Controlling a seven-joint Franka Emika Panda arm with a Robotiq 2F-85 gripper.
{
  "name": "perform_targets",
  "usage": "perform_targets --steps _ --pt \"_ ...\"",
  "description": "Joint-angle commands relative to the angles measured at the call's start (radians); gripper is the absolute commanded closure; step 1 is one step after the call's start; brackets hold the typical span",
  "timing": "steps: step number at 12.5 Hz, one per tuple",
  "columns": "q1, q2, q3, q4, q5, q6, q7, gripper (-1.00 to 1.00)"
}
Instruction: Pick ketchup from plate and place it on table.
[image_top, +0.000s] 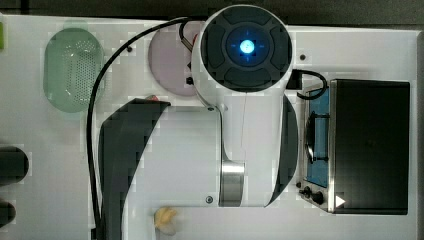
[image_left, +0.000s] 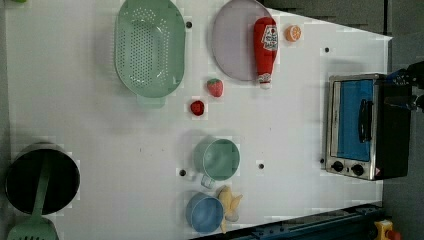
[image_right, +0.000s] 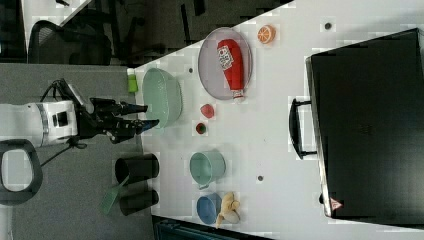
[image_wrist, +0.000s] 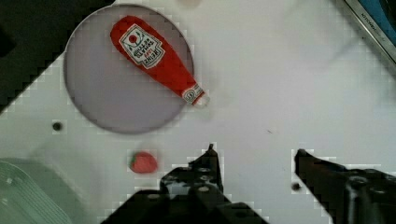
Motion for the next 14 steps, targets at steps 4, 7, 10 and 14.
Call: perform_targets --steps 4,7,10,14 --pt "-0.069 -0.109 0.057 -0.100 0.003 -0.062 0.050 -1.00" --pt "-0.065 -0.050 0.060 -0.099 0.003 -0.020 0.030 -1.00" --pt "-0.064 0.030 0.070 -0.094 0.003 0.018 0.019 -1.00" --pt "-0.059 0.133 0.084 -0.093 0.003 0.117 0.016 -1.00"
